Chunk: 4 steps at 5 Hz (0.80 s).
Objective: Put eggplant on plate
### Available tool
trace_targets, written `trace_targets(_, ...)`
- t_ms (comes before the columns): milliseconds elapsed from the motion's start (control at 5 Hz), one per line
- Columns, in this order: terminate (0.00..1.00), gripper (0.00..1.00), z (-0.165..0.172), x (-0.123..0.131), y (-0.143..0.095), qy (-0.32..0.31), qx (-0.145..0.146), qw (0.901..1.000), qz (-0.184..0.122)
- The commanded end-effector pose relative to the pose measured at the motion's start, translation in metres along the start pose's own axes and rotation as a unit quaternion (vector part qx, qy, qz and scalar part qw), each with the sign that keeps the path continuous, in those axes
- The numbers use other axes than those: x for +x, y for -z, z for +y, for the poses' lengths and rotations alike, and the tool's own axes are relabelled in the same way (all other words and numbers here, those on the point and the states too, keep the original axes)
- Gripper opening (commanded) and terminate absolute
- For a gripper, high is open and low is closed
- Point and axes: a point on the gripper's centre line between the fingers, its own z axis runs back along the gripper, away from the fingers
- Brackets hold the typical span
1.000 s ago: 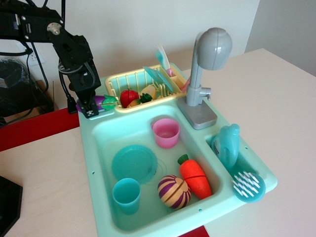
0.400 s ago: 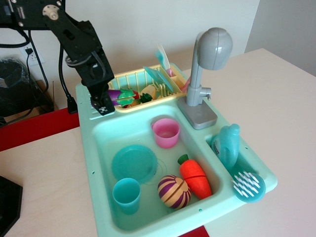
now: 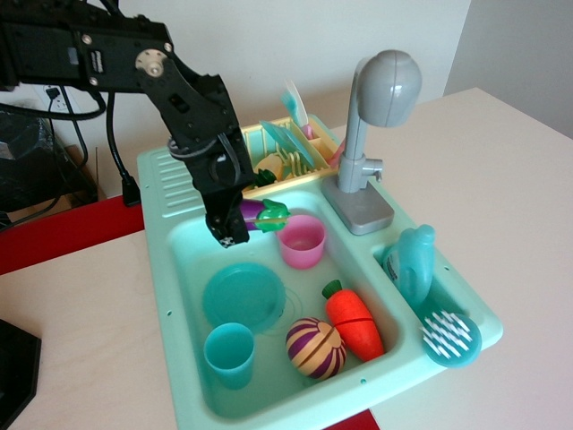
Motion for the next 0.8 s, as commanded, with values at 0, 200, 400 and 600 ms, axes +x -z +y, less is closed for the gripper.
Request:
trace_targets(0, 0.00, 0.00, -0.011, 0.013, 0.016, 0.014, 0.001, 0.9999, -0.004)
trace_targets(200, 0.00, 0.00, -0.017, 0.010, 0.039, 0.021, 0.007, 0.9997, 0.013)
trace_targets(400, 0.00, 0.00, -0.021, 0.008, 0.049, 0.025, 0.009, 0.9994, 0.024)
trace_targets(600, 0.00, 0.00, -0.019, 0.004, 0.056, 0.023, 0.005, 0.9991, 0.035)
